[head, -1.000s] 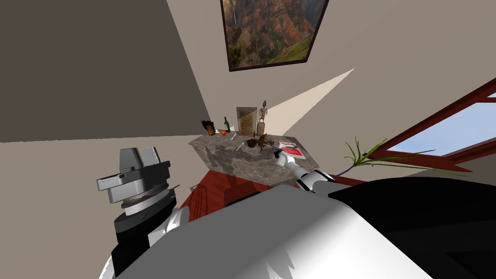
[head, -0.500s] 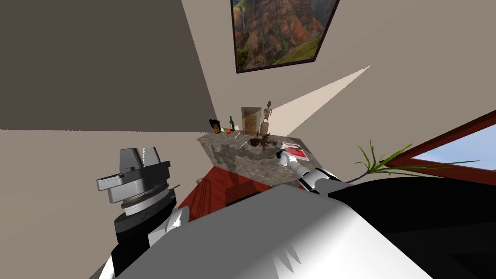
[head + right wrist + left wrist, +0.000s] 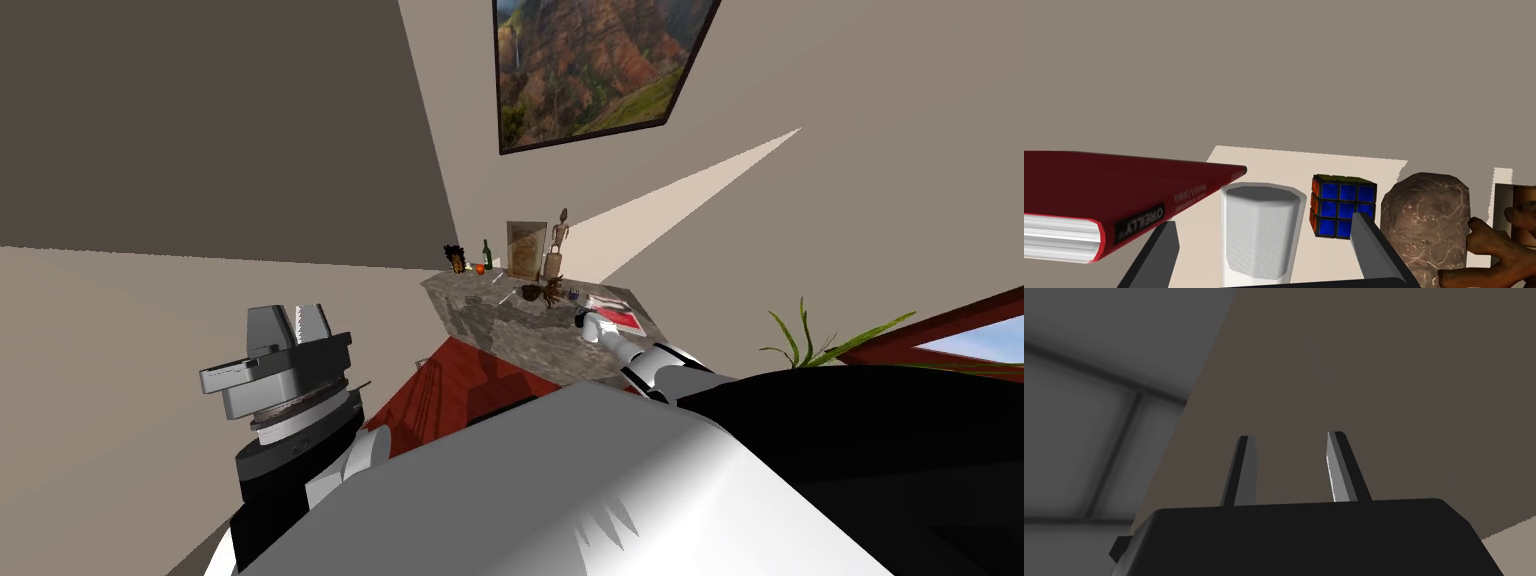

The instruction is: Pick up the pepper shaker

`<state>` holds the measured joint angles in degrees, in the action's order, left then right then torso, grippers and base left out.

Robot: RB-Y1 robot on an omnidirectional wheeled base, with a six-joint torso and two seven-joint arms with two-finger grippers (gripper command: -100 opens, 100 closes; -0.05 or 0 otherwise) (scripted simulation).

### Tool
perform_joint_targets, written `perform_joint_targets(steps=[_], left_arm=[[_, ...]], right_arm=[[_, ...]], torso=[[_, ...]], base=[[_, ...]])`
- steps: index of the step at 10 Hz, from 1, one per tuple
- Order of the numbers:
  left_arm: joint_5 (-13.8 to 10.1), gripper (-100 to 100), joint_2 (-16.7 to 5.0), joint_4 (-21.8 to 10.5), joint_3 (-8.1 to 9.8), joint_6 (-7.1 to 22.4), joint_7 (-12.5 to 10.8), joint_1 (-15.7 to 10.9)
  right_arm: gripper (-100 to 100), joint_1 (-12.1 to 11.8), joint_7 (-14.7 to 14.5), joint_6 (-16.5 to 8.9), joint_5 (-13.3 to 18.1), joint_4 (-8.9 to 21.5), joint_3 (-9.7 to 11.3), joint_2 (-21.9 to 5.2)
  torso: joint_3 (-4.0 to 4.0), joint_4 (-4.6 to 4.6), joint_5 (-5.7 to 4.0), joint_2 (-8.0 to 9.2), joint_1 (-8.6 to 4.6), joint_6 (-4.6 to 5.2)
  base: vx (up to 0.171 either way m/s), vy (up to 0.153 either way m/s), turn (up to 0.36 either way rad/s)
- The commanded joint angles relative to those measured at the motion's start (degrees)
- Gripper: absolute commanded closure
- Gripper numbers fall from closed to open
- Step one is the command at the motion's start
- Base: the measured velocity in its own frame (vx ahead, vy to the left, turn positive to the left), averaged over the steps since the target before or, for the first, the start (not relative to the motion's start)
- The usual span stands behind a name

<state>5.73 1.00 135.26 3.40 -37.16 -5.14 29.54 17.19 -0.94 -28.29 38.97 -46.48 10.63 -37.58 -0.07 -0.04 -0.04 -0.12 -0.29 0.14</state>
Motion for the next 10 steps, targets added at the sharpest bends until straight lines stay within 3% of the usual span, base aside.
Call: perform_joint_targets(steps=[1, 2, 5, 6, 8, 9, 10], left_arm=[[0.0, 0, 0.0, 0.0, 0.00, 0.0, 0.0, 0.0], [0.0, 0, 0.0, 0.0, -0.01, 0.0, 0.0, 0.0], [0.0, 0, 0.0, 0.0, 0.00, 0.0, 0.0, 0.0], [0.0, 0, 0.0, 0.0, 0.00, 0.0, 0.0, 0.0], [0.0, 0, 0.0, 0.0, 0.00, 0.0, 0.0, 0.0], [0.0, 0, 0.0, 0.0, 0.00, 0.0, 0.0, 0.0], [0.0, 0, 0.0, 0.0, -0.01, 0.0, 0.0, 0.0]], right_arm=[[-100, 0.6, 2.9, -2.0, 0.1, 2.9, 2.7, -2.9], [-100, 0.6, 4.1, -2.0, 0.1, 3.5, 2.7, -2.9], [-100, 0.6, 7.3, -2.0, 0.1, 3.5, 2.7, -2.9], [-100, 1.0, 9.6, -4.1, 0.1, 6.2, 5.5, -5.8], [-100, 1.0, 13.2, -4.1, 0.1, 6.6, 5.5, -5.8], [-100, 1.4, 15.7, -6.3, 0.1, 9.7, 8.2, -8.5], [-100, 1.4, 18.4, -6.3, 0.1, 9.7, 8.2, -8.8]], torso=[[0.00, 0.00, 0.00, 0.00, 0.00, 0.00], [0.07, 0.03, 0.00, 0.14, -0.07, -0.10], [0.02, 0.01, -0.01, 0.04, -0.02, 0.01], [-0.03, -0.01, 0.00, -0.06, -0.01, 0.00], [0.14, 0.06, -0.01, 0.25, -0.08, -0.07], [0.10, 0.04, -0.02, 0.17, -0.08, 0.02], [0.15, 0.05, -0.01, 0.27, -0.03, -0.05]], base=[[-0.078, -0.021, 0.334], [-0.103, -0.021, 0.391], [-0.026, 0.001, 0.010], [-0.087, -0.004, 0.290], [-0.088, -0.019, 0.283], [-0.109, 0.008, 0.302], [-0.118, -0.001, 0.390]])
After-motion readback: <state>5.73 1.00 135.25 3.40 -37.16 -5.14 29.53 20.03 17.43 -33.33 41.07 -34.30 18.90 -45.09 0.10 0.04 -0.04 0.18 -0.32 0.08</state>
